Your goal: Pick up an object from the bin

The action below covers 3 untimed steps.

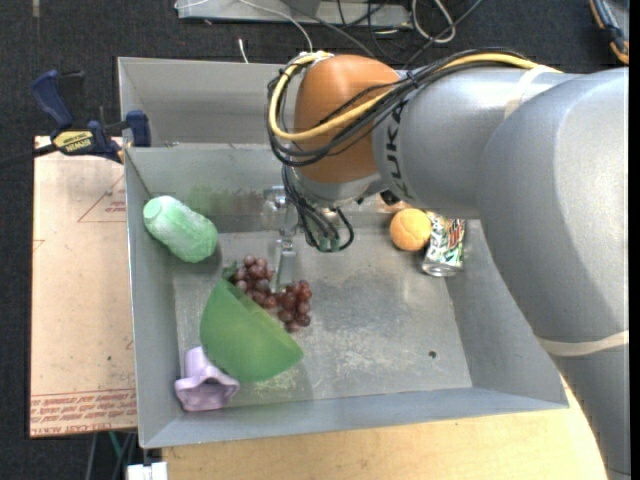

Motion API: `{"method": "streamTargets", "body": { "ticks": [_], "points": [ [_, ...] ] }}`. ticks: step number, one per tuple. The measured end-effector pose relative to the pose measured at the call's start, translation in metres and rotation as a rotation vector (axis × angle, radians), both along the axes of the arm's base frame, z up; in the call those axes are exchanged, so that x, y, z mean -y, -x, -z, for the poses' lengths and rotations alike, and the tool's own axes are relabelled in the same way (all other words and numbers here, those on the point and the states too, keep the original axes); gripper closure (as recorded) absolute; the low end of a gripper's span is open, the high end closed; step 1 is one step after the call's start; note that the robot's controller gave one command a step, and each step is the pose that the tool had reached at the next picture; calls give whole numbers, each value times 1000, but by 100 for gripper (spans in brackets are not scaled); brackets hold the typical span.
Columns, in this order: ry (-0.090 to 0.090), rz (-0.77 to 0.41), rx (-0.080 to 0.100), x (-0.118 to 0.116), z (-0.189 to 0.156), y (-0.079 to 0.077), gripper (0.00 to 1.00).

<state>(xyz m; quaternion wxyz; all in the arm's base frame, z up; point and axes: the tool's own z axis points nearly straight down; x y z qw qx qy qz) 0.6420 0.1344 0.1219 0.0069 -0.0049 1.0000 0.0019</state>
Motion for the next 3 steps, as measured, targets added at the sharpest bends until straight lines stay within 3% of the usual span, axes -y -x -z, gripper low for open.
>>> {"method": "streamTargets", "body": {
  "ticks": [1, 2, 3],
  "points": [
    [-2, 144, -16, -9, 49, 10, 0],
    [-4, 187, -2, -31, 52, 41, 0],
    [-3, 163, -4, -15, 49, 19, 100]
  ]
}}
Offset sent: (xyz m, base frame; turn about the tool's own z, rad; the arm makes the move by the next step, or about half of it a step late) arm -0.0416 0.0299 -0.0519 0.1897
